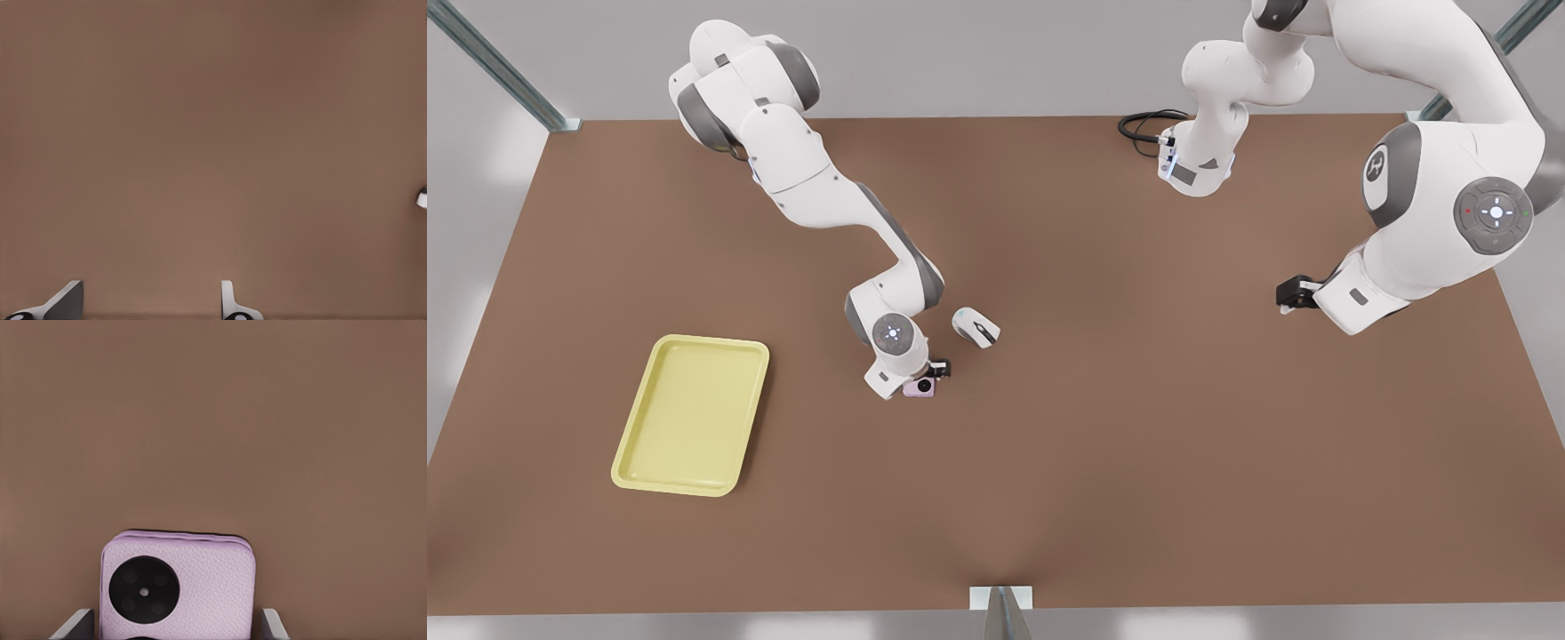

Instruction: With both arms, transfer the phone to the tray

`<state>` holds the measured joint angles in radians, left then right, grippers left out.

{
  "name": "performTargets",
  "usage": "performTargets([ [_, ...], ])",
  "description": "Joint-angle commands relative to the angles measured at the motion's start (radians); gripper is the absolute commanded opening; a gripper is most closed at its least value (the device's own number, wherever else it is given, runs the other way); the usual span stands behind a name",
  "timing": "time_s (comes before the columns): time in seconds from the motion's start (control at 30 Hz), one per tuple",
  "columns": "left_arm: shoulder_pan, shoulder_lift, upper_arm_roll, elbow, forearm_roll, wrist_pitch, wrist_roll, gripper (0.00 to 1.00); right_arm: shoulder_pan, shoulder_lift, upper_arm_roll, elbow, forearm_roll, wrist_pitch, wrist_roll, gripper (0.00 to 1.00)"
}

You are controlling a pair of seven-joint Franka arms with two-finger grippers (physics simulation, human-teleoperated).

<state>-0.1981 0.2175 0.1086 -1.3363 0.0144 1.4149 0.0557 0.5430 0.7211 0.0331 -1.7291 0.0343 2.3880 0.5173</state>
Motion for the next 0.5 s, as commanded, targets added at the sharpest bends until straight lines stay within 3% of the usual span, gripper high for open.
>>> performTargets([
  [0.0,0.000,-0.001,0.000,0.000,-0.001,-0.001,-0.046,1.00,0.000,0.001,-0.001,0.000,0.006,0.019,-0.145,0.92],
  [0.27,0.000,0.000,0.000,0.002,-0.005,-0.001,-0.046,1.00,0.000,0.001,0.001,0.000,0.006,0.016,-0.145,0.72],
  [0.47,0.000,-0.001,0.000,0.005,-0.005,0.001,-0.048,1.00,-0.014,-0.031,0.001,0.005,0.006,-0.001,-0.177,0.71],
])
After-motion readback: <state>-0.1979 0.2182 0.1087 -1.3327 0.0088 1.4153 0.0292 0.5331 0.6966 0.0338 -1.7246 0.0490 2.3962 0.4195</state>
